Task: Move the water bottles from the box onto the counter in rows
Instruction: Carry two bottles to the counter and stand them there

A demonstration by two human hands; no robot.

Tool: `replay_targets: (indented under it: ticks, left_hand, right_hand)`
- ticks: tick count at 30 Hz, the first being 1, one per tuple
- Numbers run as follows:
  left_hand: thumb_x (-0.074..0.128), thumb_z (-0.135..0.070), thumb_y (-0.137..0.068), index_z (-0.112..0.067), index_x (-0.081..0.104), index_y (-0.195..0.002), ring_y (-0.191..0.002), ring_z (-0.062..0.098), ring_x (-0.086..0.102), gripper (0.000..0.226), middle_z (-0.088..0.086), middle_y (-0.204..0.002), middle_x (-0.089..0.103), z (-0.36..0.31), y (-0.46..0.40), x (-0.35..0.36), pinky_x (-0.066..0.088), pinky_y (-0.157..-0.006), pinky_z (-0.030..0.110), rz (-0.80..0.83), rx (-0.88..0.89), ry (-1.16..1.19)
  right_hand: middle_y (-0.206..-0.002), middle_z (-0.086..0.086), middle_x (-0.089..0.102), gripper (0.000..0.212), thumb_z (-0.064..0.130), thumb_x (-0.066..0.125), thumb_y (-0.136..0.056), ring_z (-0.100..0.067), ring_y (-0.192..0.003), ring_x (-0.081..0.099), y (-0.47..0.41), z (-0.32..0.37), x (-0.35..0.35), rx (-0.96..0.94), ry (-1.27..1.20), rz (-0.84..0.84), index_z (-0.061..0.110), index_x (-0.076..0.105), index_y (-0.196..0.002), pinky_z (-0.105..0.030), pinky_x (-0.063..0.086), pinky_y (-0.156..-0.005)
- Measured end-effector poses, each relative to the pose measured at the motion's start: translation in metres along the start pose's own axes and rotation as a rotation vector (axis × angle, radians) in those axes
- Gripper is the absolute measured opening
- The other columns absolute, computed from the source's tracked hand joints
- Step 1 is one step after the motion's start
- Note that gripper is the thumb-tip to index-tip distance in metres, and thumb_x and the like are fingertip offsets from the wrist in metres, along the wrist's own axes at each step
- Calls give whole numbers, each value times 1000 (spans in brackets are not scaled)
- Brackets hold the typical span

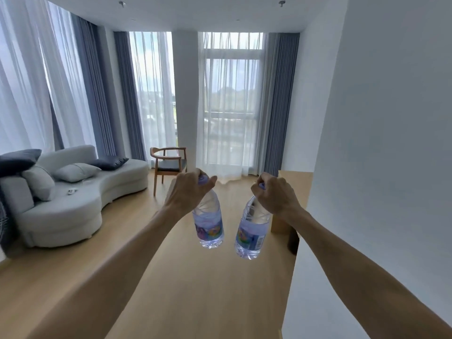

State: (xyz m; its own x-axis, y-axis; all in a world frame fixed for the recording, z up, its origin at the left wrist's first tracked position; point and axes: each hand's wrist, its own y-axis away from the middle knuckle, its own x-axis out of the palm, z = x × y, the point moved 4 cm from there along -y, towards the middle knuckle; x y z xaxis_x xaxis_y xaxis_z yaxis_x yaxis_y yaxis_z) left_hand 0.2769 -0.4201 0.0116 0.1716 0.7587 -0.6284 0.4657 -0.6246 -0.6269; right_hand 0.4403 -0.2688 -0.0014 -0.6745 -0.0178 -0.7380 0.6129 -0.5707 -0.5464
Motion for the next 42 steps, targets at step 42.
replay_targets:
  ticks: [42]
  left_hand:
    - [47,-28,-96,-5,54,-72,-63,27,58,33,7,-65,61,253,-670,543,41,-57,32,207,89,123]
  right_hand:
    - [-66,-1,60,21,29,49,-94,-21,-62,57,-650,-473,298,210,-20,17,15,54,-80,-30,40,-53]
